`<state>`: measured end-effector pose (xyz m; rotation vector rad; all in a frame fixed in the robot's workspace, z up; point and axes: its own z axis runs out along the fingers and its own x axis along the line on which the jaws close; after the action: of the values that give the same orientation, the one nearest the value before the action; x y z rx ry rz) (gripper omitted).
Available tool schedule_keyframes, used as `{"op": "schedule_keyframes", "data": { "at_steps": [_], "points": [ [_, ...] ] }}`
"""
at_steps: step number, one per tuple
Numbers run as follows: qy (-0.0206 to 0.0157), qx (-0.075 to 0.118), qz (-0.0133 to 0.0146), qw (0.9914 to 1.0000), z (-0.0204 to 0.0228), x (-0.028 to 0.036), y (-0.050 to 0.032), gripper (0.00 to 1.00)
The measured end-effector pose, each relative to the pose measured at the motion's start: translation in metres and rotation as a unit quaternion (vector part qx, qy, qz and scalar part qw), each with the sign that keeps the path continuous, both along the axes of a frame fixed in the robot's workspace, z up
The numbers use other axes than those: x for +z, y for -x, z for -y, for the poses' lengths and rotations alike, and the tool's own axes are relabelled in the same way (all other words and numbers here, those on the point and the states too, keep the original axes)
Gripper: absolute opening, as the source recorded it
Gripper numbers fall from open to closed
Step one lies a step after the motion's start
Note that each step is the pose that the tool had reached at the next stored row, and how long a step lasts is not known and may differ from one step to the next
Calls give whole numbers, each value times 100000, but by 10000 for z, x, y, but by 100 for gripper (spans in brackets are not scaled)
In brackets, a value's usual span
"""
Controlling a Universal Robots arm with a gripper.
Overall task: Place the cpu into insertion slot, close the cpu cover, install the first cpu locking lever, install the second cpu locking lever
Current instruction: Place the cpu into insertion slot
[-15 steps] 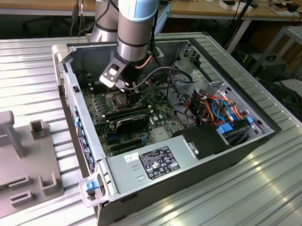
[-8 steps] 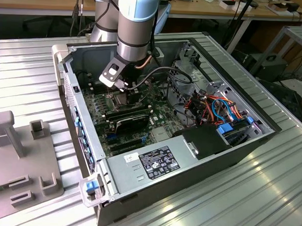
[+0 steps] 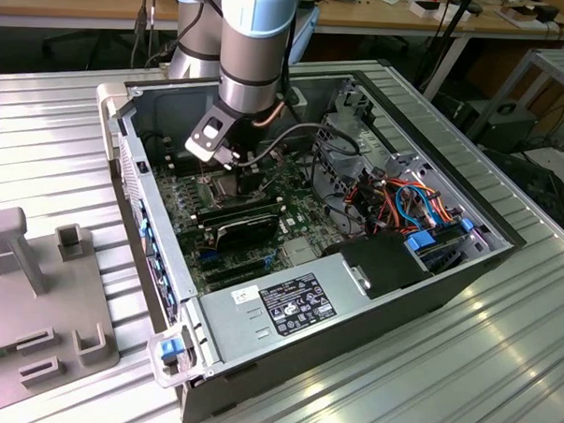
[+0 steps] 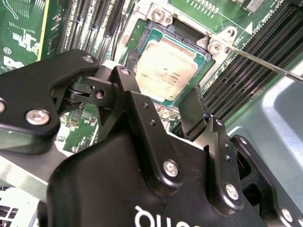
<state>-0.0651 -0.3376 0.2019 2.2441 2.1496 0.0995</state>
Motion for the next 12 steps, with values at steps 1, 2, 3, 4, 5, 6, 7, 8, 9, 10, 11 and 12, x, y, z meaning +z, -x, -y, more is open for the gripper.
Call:
{"op": "schedule_keyframes", "data": {
  "at_steps": [1, 2, 3, 4, 5, 6, 7, 8, 9, 10, 11, 12],
  "points": [
    [40, 7, 0, 100000, 0, 8, 0, 62],
    [104, 8, -1, 100000, 0, 16, -1, 62],
    [155, 6, -3, 100000, 0, 22, -1, 62],
    [252, 1, -8, 100000, -1, 30, -2, 62],
    [379, 1, -17, 99999, -1, 36, -3, 62],
    [780, -6, -44, 99997, 0, 44, -5, 62],
    [1351, -10, -71, 99991, 0, 46, -6, 62],
    [2130, -1, -66, 99977, -3, 48, -7, 62],
    [2399, 6, -87, 99971, -1, 51, -8, 62],
    [2419, 5, -96, 99971, -1, 52, -7, 62],
    [2432, -2, -103, 99970, 0, 53, -7, 62],
    [2431, 0, -106, 99970, 0, 53, -7, 62]
  ]
}}
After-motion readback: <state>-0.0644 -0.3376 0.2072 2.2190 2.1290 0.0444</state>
